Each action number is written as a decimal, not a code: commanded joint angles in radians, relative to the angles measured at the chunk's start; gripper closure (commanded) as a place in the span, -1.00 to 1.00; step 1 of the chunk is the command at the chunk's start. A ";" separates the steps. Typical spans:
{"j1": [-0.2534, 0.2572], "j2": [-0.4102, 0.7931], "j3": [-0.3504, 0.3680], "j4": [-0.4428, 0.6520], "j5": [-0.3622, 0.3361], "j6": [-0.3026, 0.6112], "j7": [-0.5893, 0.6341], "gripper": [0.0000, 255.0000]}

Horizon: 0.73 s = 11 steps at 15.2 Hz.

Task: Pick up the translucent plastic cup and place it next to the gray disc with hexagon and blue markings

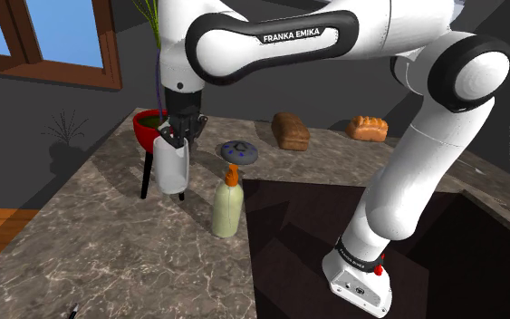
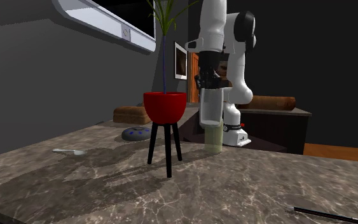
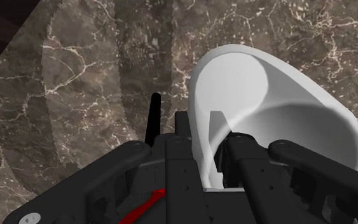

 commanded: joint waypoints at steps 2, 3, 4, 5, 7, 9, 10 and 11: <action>0.000 -0.004 0.000 0.033 0.002 -0.037 -0.002 1.00; 0.000 -0.004 0.000 0.046 0.003 -0.050 -0.003 1.00; 0.000 -0.005 0.000 0.059 0.003 -0.063 -0.004 1.00; 0.000 -0.005 0.000 0.073 0.003 -0.077 -0.005 1.00; 0.000 -0.004 0.000 0.100 0.003 -0.104 -0.006 1.00; 0.000 -0.003 0.000 0.129 0.003 -0.131 -0.007 1.00; 0.000 -0.001 0.000 0.143 0.002 -0.145 -0.007 1.00; 0.000 -0.001 0.000 0.145 0.002 -0.146 -0.007 1.00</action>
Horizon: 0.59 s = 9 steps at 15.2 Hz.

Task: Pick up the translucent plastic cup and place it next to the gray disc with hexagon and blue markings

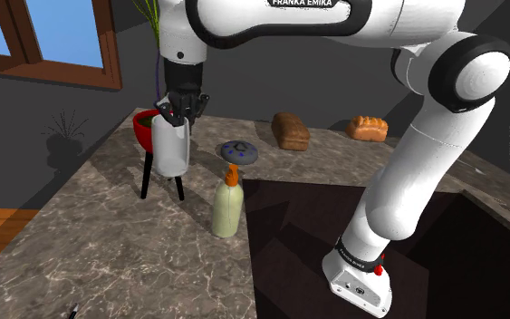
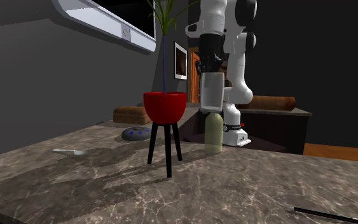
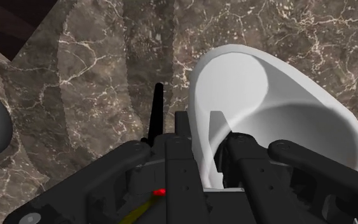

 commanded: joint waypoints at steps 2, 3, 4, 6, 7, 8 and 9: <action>-0.021 -0.053 -0.028 -0.049 0.020 0.003 -0.054 1.00; -0.031 -0.078 -0.043 -0.076 0.029 0.008 -0.081 1.00; -0.041 -0.102 -0.058 -0.102 0.036 0.012 -0.107 1.00; -0.058 -0.147 -0.090 -0.149 0.048 0.018 -0.160 1.00; -0.066 -0.168 -0.106 -0.171 0.052 0.021 -0.187 1.00; -0.074 -0.188 -0.123 -0.192 0.055 0.023 -0.213 1.00; -0.082 -0.206 -0.140 -0.211 0.057 0.025 -0.238 1.00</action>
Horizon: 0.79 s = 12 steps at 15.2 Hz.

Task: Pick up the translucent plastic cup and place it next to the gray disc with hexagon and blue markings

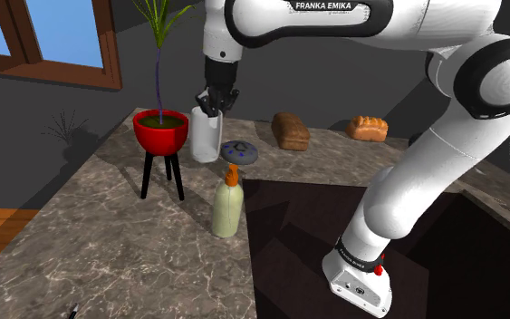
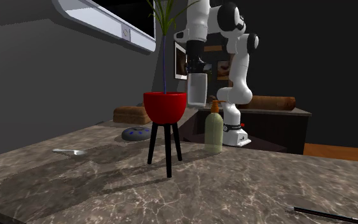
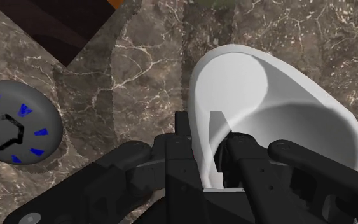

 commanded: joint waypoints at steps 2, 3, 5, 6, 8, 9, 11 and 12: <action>-0.025 -0.059 -0.054 -0.063 0.006 0.007 -0.084 1.00; -0.033 -0.075 -0.071 -0.079 0.005 0.008 -0.110 1.00; -0.049 -0.102 -0.105 -0.107 0.002 0.011 -0.160 1.00; -0.057 -0.114 -0.122 -0.120 0.000 0.012 -0.185 1.00; -0.074 -0.136 -0.157 -0.141 -0.007 0.013 -0.234 1.00; -0.082 -0.144 -0.175 -0.151 -0.011 0.014 -0.259 1.00; -0.099 -0.159 -0.210 -0.166 -0.020 0.016 -0.307 1.00; -0.108 -0.165 -0.228 -0.171 -0.025 0.017 -0.332 1.00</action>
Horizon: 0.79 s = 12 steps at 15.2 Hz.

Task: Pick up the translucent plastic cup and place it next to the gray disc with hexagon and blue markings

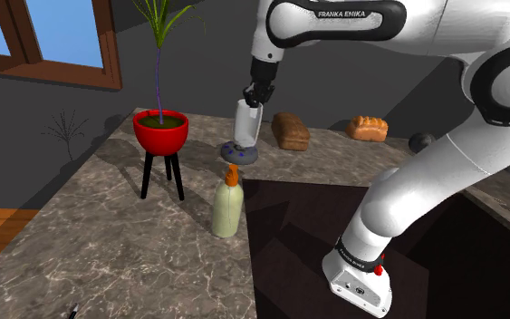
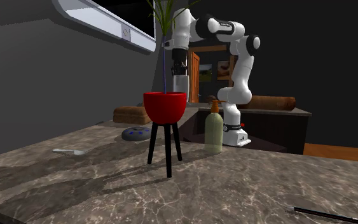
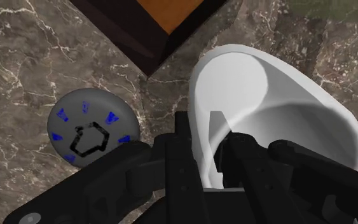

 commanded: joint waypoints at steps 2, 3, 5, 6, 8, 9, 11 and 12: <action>-0.027 -0.012 -0.053 -0.015 -0.016 0.005 -0.075 1.00; -0.035 -0.014 -0.071 -0.017 -0.022 0.006 -0.099 1.00; -0.053 -0.016 -0.106 -0.019 -0.033 0.009 -0.148 1.00; -0.062 -0.015 -0.124 -0.018 -0.039 0.010 -0.172 1.00; -0.080 -0.010 -0.159 -0.013 -0.050 0.012 -0.221 1.00; -0.089 -0.006 -0.177 -0.009 -0.056 0.014 -0.245 1.00; -0.106 0.005 -0.212 0.002 -0.065 0.016 -0.294 1.00; -0.114 0.012 -0.230 0.010 -0.070 0.018 -0.319 1.00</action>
